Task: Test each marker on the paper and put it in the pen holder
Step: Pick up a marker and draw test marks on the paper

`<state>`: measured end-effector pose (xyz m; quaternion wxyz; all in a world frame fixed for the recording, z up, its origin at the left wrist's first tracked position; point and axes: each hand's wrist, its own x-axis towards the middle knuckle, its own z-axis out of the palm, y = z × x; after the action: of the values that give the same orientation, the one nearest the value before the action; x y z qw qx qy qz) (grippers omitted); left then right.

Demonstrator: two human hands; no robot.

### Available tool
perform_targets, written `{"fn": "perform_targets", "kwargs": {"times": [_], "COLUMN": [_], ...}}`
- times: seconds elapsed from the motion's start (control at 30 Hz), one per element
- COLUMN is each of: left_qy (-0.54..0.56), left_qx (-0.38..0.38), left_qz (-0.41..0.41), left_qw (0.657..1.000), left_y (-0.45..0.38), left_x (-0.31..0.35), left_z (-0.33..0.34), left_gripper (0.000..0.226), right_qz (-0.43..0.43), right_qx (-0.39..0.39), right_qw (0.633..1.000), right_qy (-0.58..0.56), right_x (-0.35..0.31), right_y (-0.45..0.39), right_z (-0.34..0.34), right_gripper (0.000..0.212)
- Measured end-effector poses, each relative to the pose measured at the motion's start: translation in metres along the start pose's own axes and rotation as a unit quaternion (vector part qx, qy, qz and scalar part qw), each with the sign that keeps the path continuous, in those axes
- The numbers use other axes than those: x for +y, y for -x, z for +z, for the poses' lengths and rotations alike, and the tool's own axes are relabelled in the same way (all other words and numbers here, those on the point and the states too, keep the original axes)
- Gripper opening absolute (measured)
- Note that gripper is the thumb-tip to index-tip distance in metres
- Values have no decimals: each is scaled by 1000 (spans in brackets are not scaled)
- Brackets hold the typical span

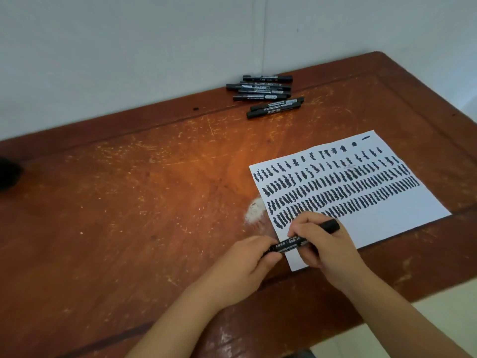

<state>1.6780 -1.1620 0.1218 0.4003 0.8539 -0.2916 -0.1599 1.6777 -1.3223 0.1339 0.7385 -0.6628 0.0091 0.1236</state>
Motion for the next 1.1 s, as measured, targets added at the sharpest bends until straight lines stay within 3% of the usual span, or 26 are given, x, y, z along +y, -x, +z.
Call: {"fn": "perform_targets", "kwargs": {"times": [0.1, 0.2, 0.27, 0.37, 0.4, 0.53, 0.63, 0.73, 0.8, 0.87, 0.93, 1.0, 1.1], "left_qy": [160, 326, 351, 274, 283, 455, 482, 462, 415, 308, 177, 83, -51], "left_qx": [-62, -134, -144, -98, -97, -165, -188, -157, -96, -36, 23, 103, 167], "left_qz": [-24, -70, -81, -57, -62, -97, -77, -91, -104, -114, -141, -185, -212], "left_qw": [985, 933, 921, 955, 952, 870, 853, 868, 899, 944, 974, 974, 962], "left_y": [4, 12, 14, 9, 8, 11, 18, 18, 12, 5, 3, 4, 7], "left_x": [6, 9, 9, 13, 14, 14, 15, 19, 21, 23, 25, 23, 20], "left_z": [5, 9, 11, 14, 16, 23, 24, 21, 19, 16, 13, 11, 21], "left_gripper": [19, 15, 16, 16, 16, 28, 39, 39, 33, 22, 41, 62, 63], "right_qz": [-30, -34, -23, -5, -3, -4, -9, -17, -17, -15, -25, -30, -39], "right_qx": [-67, -129, -133, -105, -101, -164, -203, -200, -193, -186, -155, -95, -43], "right_qw": [996, 988, 988, 994, 994, 986, 978, 978, 979, 979, 983, 992, 997], "right_qy": [45, 80, 77, 41, 31, 21, 36, 50, 63, 83, 99, 81, 55], "right_x": [-8, -14, -14, -9, -8, -9, -16, -25, -29, -31, -33, -32, -25], "right_y": [6, 11, 13, 9, 8, 6, 6, 2, -2, -4, -2, 2, 9], "right_z": [-10, -16, -17, -20, -22, -24, -25, -26, -29, -37, -50, -69, -89], "right_gripper": [32, 28, 29, 35, 35, 25, 29, 33, 32, 24, 18, 22, 27]}}
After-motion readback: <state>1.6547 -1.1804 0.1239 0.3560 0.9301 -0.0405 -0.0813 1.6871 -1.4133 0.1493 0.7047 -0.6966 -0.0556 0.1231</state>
